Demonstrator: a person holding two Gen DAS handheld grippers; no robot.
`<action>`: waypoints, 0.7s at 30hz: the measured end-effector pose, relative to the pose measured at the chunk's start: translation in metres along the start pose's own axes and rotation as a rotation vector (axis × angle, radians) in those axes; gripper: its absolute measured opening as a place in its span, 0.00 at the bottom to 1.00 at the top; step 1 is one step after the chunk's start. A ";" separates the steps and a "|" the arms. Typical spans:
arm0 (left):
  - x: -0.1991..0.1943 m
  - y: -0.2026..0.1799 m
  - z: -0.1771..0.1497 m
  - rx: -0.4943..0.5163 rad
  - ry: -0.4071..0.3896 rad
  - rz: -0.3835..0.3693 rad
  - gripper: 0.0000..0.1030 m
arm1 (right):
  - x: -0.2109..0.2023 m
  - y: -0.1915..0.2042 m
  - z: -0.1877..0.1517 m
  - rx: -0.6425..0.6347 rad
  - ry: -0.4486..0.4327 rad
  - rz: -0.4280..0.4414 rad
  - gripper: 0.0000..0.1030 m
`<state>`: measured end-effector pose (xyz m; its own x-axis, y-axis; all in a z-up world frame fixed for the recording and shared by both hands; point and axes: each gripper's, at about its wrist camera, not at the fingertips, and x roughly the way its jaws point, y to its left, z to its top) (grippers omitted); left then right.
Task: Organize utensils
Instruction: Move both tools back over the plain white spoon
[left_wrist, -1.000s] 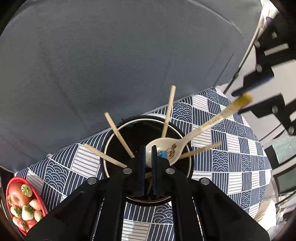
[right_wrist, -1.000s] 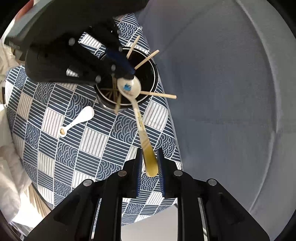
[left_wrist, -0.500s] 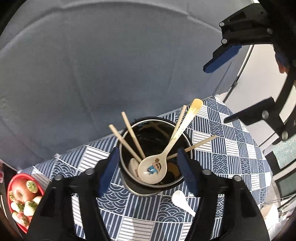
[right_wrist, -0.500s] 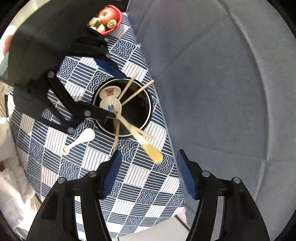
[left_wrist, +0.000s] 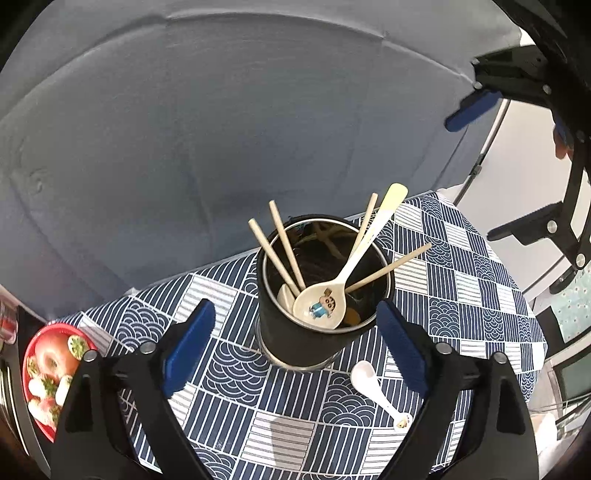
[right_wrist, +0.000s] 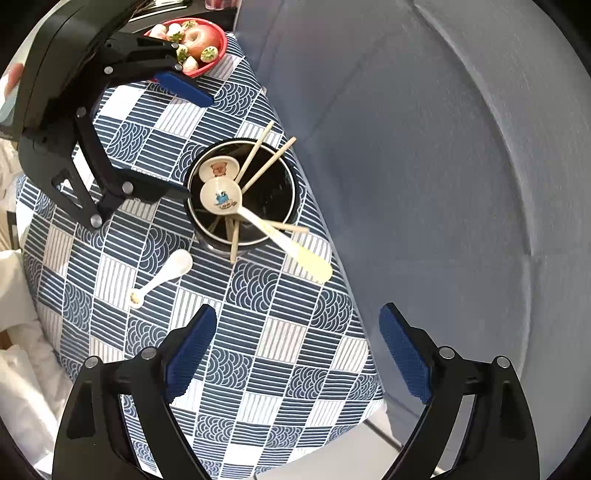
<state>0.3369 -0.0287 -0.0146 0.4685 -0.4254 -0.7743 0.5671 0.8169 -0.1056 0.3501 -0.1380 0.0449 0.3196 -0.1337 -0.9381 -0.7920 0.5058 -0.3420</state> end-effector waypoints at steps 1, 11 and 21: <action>0.000 0.000 -0.002 -0.005 0.000 0.004 0.87 | 0.000 0.000 -0.003 0.007 -0.004 0.000 0.83; 0.006 -0.003 -0.025 -0.031 0.038 0.019 0.89 | 0.011 0.003 -0.030 0.100 -0.035 0.037 0.83; 0.026 -0.008 -0.045 -0.063 0.091 -0.008 0.89 | 0.031 0.014 -0.059 0.182 -0.042 0.082 0.83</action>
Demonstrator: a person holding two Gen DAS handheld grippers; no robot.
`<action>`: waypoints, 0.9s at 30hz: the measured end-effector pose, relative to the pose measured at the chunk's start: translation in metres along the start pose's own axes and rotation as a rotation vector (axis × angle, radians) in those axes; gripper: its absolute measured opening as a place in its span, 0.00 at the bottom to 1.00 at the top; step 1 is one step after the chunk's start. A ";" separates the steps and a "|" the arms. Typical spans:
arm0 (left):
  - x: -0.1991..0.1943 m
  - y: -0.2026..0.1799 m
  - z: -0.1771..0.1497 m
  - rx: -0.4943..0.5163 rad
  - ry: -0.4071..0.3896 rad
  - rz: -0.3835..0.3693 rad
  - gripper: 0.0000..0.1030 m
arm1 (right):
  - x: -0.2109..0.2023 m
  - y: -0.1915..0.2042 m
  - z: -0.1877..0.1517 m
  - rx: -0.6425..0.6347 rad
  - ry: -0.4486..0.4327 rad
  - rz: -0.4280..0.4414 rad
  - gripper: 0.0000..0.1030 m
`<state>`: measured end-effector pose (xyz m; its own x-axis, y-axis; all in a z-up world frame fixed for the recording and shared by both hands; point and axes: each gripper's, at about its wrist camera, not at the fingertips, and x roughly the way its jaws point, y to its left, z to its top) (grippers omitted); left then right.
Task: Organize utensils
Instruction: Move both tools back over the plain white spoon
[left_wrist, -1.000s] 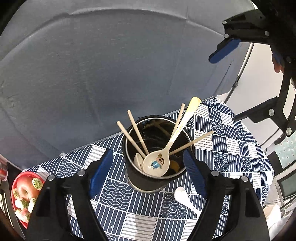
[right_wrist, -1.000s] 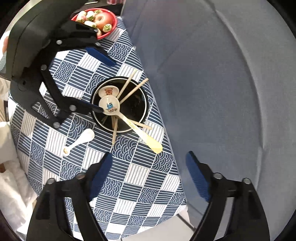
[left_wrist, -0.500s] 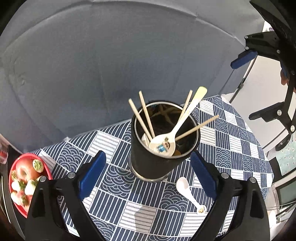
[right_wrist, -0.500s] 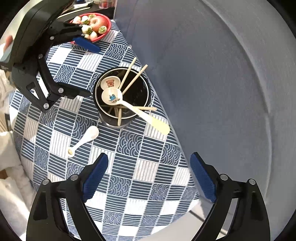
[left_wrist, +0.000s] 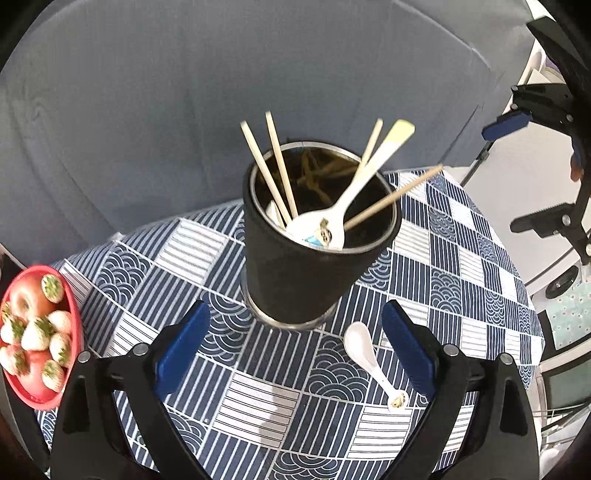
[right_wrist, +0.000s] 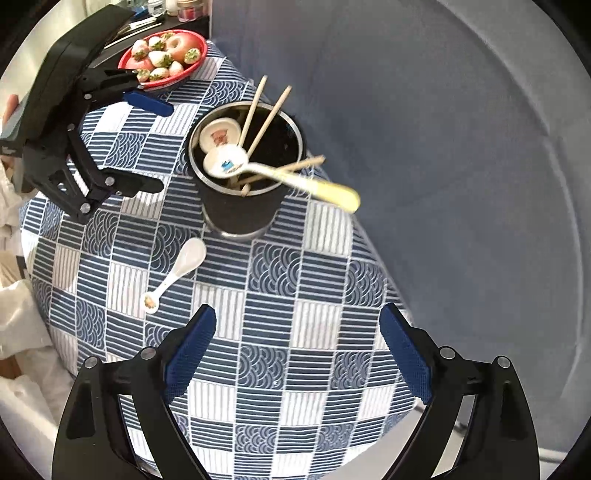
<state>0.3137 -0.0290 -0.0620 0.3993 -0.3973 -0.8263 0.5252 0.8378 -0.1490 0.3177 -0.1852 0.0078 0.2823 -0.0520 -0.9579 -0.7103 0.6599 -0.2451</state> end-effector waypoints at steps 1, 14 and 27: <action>0.003 -0.001 -0.002 -0.002 0.005 0.000 0.89 | 0.003 0.001 -0.004 0.016 -0.002 0.018 0.83; 0.053 -0.003 -0.038 -0.066 0.115 -0.059 0.89 | 0.055 0.029 -0.039 0.130 -0.018 0.149 0.83; 0.087 -0.019 -0.063 -0.130 0.180 -0.078 0.89 | 0.108 0.075 -0.073 0.198 -0.009 0.285 0.83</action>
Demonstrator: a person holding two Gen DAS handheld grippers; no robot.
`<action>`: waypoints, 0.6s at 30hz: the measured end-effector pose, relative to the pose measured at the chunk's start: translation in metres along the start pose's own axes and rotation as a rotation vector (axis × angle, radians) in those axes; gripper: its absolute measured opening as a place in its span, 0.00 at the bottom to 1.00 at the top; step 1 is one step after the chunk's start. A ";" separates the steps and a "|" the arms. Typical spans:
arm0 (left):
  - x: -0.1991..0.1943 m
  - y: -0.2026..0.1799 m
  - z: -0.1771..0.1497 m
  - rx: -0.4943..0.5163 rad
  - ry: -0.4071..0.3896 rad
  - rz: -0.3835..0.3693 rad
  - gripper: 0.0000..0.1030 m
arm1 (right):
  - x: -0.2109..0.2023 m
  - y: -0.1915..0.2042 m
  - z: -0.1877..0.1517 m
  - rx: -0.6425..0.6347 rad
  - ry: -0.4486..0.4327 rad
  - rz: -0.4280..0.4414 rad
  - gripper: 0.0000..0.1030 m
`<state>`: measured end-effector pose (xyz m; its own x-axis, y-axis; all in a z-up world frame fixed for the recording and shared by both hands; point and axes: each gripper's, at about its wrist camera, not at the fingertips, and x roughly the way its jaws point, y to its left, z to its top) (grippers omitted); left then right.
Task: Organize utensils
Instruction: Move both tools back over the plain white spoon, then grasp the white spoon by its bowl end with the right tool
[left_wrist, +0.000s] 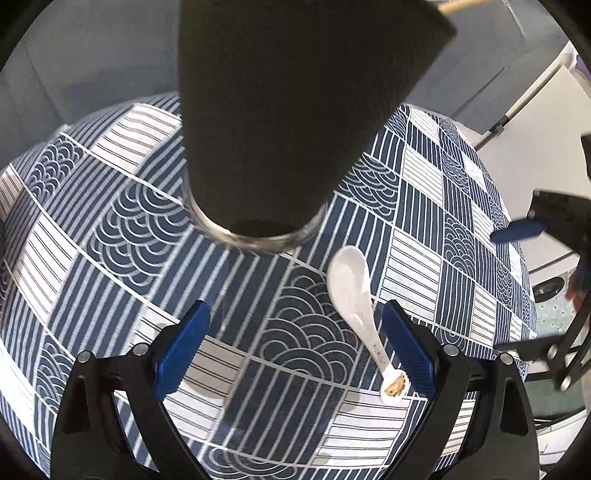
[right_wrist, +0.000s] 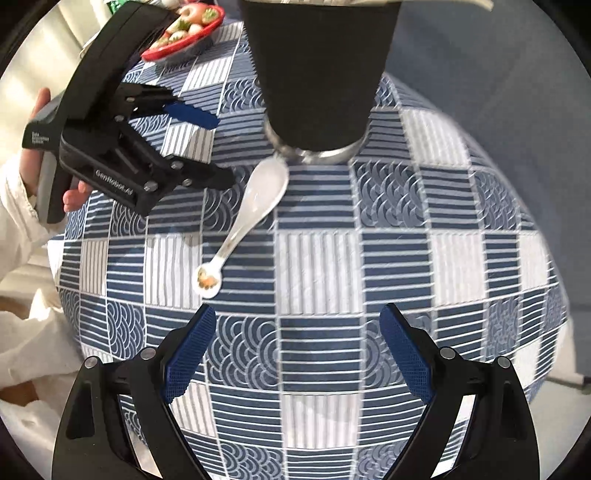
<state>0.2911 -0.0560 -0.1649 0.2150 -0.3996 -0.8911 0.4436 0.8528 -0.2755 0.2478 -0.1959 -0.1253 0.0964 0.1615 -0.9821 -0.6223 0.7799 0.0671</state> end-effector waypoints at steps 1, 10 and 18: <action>0.002 -0.001 0.000 -0.002 0.006 -0.006 0.89 | 0.004 0.001 -0.002 0.004 0.003 0.004 0.83; 0.018 -0.002 0.006 -0.033 0.028 0.023 0.89 | 0.029 0.025 -0.013 0.067 -0.053 0.052 0.83; 0.025 -0.011 0.013 -0.012 0.052 0.017 0.68 | 0.047 0.043 -0.012 0.141 -0.133 0.044 0.83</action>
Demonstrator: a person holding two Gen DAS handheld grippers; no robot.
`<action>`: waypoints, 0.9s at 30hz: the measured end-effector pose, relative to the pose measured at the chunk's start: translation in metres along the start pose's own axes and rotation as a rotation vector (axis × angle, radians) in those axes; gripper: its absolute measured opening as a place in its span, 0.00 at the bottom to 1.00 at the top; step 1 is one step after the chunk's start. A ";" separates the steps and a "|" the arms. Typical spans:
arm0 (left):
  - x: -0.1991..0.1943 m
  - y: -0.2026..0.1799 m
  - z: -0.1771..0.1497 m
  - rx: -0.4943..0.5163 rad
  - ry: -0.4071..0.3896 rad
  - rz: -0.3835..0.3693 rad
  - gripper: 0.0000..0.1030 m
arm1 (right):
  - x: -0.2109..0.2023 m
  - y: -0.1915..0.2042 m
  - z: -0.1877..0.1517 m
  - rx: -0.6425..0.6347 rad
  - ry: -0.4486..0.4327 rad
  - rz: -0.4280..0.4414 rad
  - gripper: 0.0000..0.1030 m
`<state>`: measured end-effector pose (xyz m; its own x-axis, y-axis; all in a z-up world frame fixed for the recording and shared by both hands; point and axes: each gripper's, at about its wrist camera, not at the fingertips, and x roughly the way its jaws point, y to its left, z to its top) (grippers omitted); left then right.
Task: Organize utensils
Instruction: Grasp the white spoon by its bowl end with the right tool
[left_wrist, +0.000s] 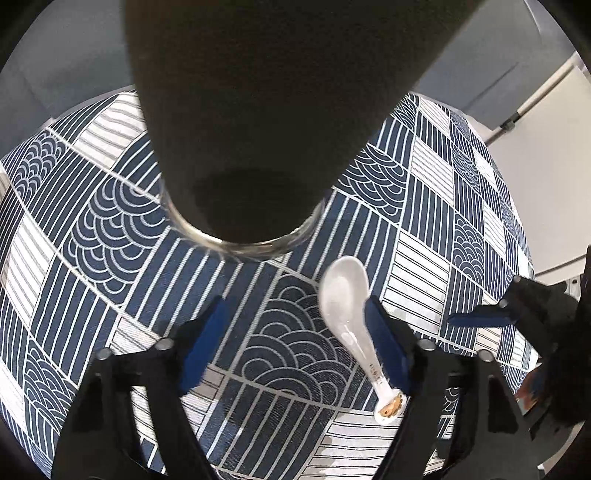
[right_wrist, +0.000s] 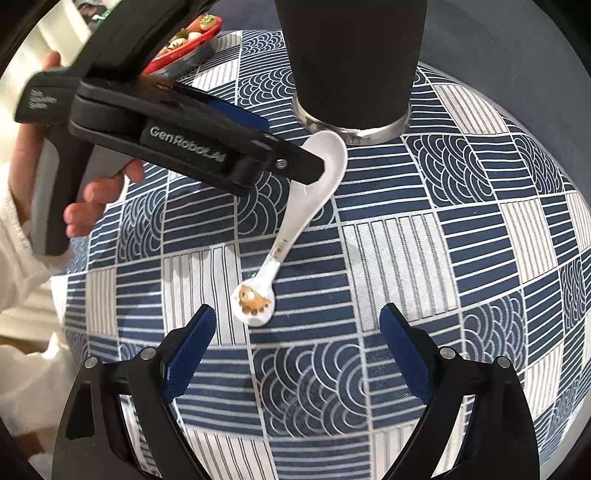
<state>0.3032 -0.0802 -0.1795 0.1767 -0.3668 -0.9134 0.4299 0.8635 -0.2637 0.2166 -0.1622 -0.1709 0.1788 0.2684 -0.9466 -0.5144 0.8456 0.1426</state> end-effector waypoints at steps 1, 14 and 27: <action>0.001 -0.002 0.001 0.005 0.008 -0.005 0.65 | 0.002 0.002 -0.001 0.007 -0.005 -0.005 0.83; 0.012 -0.026 0.001 0.064 0.051 -0.009 0.12 | 0.026 0.044 0.002 0.079 -0.091 -0.170 0.56; -0.013 -0.028 -0.016 0.033 0.022 -0.081 0.10 | 0.014 0.040 -0.006 0.107 -0.094 -0.066 0.12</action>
<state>0.2744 -0.0944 -0.1649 0.1207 -0.4275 -0.8959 0.4707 0.8193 -0.3275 0.1938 -0.1273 -0.1803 0.2898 0.2485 -0.9243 -0.4075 0.9058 0.1158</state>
